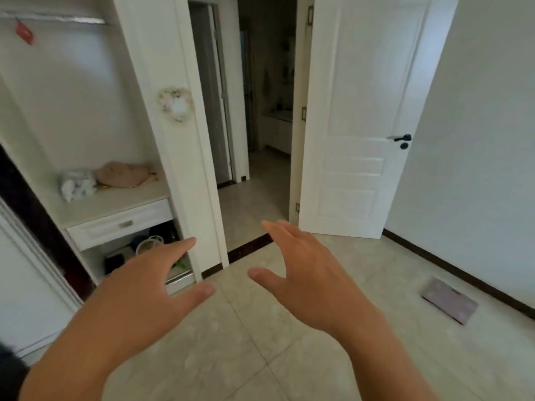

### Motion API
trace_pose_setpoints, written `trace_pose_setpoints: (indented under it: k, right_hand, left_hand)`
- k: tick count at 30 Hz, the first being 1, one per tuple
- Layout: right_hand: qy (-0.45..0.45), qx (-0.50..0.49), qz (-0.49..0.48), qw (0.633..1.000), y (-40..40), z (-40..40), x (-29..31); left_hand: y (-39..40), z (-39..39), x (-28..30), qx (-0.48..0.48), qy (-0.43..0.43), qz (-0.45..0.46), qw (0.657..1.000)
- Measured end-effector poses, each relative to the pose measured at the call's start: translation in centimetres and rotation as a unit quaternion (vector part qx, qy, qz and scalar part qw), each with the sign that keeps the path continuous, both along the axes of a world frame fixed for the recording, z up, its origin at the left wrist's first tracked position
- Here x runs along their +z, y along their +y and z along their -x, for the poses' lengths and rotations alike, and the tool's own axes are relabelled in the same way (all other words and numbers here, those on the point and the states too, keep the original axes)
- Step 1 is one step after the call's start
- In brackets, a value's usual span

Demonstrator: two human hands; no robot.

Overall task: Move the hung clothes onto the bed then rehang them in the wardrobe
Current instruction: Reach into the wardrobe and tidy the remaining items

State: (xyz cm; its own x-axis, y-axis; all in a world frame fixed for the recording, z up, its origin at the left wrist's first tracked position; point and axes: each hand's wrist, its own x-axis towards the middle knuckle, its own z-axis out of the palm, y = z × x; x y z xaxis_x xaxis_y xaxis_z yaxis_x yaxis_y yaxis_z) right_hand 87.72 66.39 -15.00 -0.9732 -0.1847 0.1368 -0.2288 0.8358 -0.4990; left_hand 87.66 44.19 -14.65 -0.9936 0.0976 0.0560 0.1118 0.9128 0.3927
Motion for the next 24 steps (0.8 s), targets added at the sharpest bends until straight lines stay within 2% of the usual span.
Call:
trace_pose_setpoints:
  k: [6, 12, 18, 24]
  right_hand:
    - [-0.015, 0.093, -0.008, 0.995, -4.0, 0.4, 0.6]
    - [-0.022, 0.146, -0.018, 0.989, -6.5, 0.4, 2.1]
    - [0.034, 0.147, -0.040, 0.988, -8.3, 0.9, 5.5]
    - [0.044, 0.145, -0.046, 0.987, -9.0, 0.4, 6.1]
  left_hand:
    - [-3.9, -4.2, 0.5, 0.086, -0.009, -0.004, 0.996]
    - [-6.3, -6.8, 1.2, 0.159, 0.017, -0.016, 0.987]
    - [-7.7, -7.5, 2.7, 0.198, 0.119, 0.002, 0.973]
    - [-7.9, -7.9, 4.0, 0.202, 0.157, -0.003, 0.967]
